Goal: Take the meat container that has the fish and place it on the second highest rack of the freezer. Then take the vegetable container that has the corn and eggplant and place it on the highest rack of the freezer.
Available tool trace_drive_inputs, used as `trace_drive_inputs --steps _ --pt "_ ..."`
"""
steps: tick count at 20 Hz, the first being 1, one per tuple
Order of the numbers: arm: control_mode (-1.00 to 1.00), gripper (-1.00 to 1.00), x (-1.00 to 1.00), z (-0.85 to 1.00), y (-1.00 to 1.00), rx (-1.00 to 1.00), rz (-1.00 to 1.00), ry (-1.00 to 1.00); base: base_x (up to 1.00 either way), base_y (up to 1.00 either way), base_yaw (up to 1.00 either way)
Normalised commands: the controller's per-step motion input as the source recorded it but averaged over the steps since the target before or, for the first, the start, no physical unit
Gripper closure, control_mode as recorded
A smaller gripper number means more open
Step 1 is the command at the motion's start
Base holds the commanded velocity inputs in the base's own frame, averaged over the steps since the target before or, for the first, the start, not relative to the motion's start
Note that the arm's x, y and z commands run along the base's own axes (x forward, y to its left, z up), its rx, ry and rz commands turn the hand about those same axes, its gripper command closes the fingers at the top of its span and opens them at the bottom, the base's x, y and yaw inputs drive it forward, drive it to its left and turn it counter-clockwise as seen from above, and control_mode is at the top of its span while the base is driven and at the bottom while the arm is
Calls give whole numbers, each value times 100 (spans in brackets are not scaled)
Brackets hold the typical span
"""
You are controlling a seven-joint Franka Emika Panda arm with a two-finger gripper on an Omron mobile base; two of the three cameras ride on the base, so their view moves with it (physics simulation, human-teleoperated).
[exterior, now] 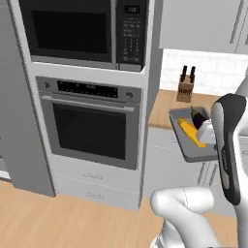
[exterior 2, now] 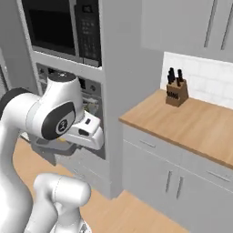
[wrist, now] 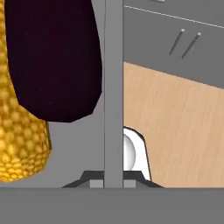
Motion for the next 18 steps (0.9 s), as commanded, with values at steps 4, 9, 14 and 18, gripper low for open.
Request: trace_drive_inputs --steps 4,9,14,18 --pt "100 100 0 0 0 0 0 0 -32 100 79" --pt "100 100 0 0 0 0 0 0 0 100 67" --pt "100 100 0 0 0 0 0 0 71 100 34" --pt "100 100 0 0 0 0 0 0 100 100 1"
